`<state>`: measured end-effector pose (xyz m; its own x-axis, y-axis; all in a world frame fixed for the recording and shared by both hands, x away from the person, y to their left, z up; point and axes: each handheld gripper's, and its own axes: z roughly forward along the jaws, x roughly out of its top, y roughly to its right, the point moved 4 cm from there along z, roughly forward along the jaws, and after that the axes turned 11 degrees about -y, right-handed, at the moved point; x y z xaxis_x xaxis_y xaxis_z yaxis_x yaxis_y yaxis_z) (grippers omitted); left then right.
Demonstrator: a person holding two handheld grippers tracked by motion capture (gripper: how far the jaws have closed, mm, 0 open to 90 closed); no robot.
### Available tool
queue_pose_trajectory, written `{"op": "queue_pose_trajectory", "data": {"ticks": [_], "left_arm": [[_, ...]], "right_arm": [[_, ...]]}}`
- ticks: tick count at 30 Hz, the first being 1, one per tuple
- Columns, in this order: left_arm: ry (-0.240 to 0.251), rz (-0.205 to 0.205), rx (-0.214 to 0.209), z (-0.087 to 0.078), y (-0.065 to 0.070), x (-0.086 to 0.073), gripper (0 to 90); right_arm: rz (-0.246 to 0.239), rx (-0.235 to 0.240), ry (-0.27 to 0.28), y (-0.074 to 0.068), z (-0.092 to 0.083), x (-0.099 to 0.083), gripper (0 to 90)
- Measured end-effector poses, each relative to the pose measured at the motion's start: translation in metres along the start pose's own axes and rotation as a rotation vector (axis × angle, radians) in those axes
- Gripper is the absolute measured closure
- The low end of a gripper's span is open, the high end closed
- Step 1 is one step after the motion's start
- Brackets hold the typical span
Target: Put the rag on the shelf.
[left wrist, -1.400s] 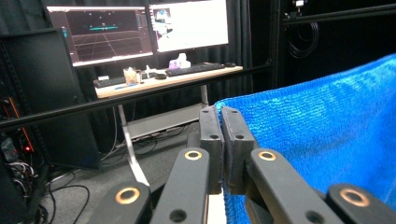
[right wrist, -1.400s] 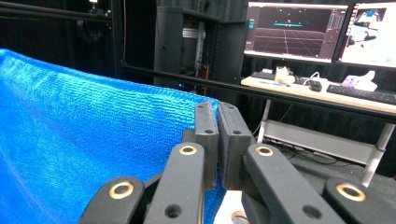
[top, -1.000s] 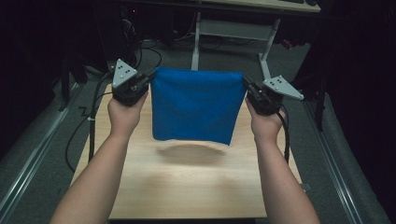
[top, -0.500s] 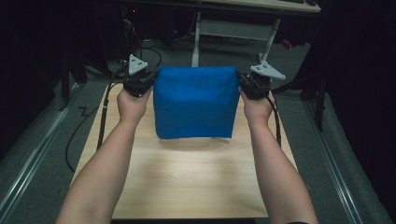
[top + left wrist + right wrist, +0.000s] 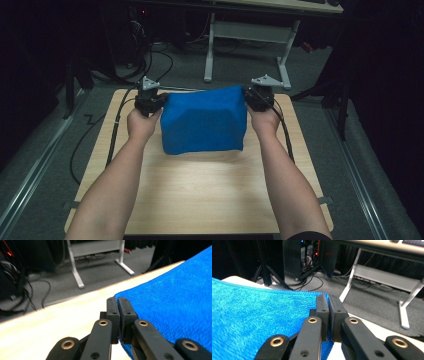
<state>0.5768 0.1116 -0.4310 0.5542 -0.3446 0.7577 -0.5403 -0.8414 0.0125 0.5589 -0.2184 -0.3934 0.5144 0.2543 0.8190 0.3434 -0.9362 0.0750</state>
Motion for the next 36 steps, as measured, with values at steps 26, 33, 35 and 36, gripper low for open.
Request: {"op": "queue_pose_trajectory", "data": {"ticks": [26,33,35,36], "left_arm": [[-0.085,-0.041,-0.097,0.037,0.011,-0.056,87.6],[-0.094,-0.045,-0.112,0.043,0.016,-0.06,86.2],[-0.093,-0.05,-0.116,0.044,0.016,-0.06,85.7],[-0.094,-0.049,-0.118,0.044,0.015,-0.06,84.7]], "right_arm": [[0.05,0.066,-0.133,-0.001,0.037,-0.072,88.3],[0.068,0.064,-0.147,0.003,0.041,-0.086,88.3],[0.076,0.063,-0.154,0.004,0.041,-0.088,88.1],[0.075,0.065,-0.155,0.004,0.041,-0.088,87.9]]}}
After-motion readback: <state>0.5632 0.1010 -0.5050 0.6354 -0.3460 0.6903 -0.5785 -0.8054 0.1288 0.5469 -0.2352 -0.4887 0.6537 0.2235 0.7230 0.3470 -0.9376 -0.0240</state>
